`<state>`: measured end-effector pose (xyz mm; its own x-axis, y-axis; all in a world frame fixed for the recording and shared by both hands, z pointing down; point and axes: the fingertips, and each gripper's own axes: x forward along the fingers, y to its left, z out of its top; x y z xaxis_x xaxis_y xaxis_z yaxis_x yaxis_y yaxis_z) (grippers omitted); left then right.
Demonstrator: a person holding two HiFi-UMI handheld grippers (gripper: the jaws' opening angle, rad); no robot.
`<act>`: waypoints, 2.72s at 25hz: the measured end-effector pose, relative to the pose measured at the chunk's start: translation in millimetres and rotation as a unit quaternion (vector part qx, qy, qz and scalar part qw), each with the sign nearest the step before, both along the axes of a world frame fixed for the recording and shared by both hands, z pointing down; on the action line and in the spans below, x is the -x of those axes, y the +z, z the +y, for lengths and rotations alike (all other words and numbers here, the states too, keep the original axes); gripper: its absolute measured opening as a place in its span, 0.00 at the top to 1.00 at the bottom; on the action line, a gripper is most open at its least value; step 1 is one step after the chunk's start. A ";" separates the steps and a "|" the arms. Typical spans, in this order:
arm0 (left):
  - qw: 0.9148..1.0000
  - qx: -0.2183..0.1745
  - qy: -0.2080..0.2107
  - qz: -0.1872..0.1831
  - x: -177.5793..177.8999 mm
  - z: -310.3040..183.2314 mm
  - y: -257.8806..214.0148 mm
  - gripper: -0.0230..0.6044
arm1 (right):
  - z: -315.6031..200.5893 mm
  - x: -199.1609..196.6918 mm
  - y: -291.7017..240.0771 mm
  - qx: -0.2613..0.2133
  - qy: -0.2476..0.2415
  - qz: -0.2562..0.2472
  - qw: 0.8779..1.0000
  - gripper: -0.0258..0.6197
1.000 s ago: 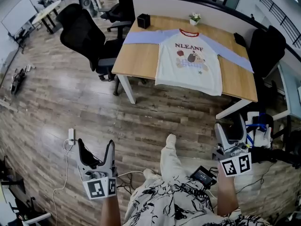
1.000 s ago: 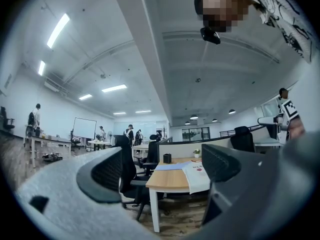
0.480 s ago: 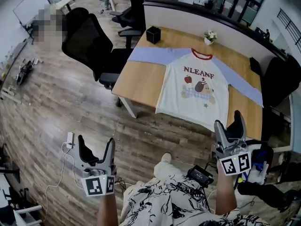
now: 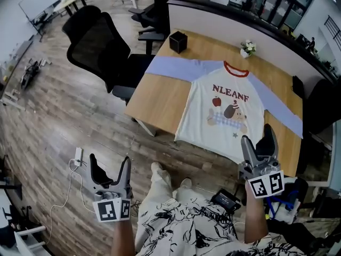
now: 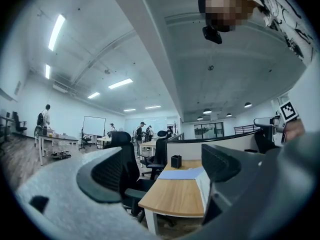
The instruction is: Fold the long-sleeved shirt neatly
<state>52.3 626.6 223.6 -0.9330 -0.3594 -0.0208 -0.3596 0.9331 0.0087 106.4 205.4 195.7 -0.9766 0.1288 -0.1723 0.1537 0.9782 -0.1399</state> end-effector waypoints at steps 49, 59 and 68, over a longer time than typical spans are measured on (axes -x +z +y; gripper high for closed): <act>0.919 0.087 0.185 0.337 521.6 -156.0 341.5 0.36 | 134.1 637.8 336.5 -0.206 -0.316 0.390 0.840 0.44; 0.894 0.030 0.199 0.400 534.8 -168.5 380.4 0.53 | 136.8 662.0 399.4 -0.199 -0.286 0.462 0.816 0.67; 0.903 0.035 0.161 0.396 543.2 -161.3 373.4 0.93 | 138.3 655.8 408.3 -0.211 -0.286 0.483 0.800 0.93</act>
<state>-490.9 465.3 597.0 -0.4915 -0.5900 0.6406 -0.5194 0.7890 0.3282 -549.4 343.7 604.0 -0.3881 0.4502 0.8042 0.6124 0.7781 -0.1399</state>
